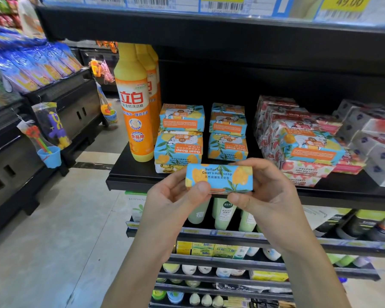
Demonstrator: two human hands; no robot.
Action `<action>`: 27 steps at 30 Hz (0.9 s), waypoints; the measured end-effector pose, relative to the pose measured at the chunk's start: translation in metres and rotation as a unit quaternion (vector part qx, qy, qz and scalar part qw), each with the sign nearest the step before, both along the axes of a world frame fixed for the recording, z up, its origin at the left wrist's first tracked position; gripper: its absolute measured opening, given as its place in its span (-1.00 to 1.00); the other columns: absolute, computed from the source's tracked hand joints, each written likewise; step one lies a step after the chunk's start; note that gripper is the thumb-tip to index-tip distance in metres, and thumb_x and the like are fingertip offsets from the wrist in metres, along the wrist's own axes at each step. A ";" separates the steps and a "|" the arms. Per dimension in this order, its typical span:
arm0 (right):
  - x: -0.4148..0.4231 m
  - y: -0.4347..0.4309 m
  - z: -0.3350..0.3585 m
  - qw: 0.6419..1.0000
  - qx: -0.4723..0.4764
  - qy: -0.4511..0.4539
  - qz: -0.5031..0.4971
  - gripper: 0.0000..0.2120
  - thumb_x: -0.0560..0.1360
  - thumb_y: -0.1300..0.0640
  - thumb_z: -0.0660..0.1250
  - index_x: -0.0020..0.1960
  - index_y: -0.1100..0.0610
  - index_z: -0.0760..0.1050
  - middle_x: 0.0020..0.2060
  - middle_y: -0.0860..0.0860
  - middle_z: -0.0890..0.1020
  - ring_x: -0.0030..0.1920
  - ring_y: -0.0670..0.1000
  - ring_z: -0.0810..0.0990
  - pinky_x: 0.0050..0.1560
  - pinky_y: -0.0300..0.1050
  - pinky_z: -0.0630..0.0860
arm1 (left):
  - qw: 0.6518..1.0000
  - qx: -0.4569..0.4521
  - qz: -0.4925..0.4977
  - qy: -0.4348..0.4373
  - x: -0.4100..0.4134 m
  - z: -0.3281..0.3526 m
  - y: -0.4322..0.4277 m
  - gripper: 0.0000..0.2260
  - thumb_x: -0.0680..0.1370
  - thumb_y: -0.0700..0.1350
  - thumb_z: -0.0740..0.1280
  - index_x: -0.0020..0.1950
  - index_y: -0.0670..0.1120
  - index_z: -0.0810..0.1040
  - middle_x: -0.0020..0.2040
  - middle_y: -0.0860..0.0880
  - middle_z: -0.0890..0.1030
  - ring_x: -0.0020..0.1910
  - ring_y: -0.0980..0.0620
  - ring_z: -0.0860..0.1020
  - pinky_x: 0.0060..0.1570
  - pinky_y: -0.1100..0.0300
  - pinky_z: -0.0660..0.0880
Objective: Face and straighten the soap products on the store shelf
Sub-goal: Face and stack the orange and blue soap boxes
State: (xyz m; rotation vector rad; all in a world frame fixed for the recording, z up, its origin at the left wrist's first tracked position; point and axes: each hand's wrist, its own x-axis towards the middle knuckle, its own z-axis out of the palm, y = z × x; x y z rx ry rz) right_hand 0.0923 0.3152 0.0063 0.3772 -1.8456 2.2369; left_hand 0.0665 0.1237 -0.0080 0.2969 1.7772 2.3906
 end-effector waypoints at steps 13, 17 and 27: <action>0.008 -0.006 0.005 0.986 0.147 -0.074 0.019 -0.59 0.36 -0.05 0.56 0.18 -0.06 0.59 0.09 -0.07 0.69 0.13 0.01 0.65 0.00 -0.07 0.63 | 1.000 -0.017 0.023 0.005 -0.002 0.005 0.001 -0.36 0.30 0.00 0.59 0.36 -0.06 0.56 0.07 -0.08 0.74 0.10 -0.03 0.70 -0.01 0.24 0.62; 0.008 -0.007 0.002 0.984 0.154 -0.084 0.010 -0.56 0.32 -0.05 0.58 0.17 -0.10 0.60 0.13 -0.07 0.67 0.10 0.01 0.67 -0.02 -0.05 0.64 | 0.999 -0.025 0.019 0.010 -0.004 0.006 0.005 -0.38 0.28 0.02 0.59 0.32 -0.04 0.57 0.03 -0.07 0.75 0.05 -0.05 0.72 -0.04 0.20 0.64; 0.020 -0.001 -0.004 0.980 0.161 -0.085 -0.080 -0.67 0.44 0.07 0.48 0.19 -0.02 0.59 0.04 -0.08 0.72 0.06 -0.05 0.69 0.00 -0.03 0.67 | 0.997 -0.081 0.002 0.003 -0.006 0.003 0.021 -0.55 0.41 0.07 0.56 0.26 0.01 0.60 0.00 0.00 0.76 0.04 0.01 0.72 0.08 0.09 0.63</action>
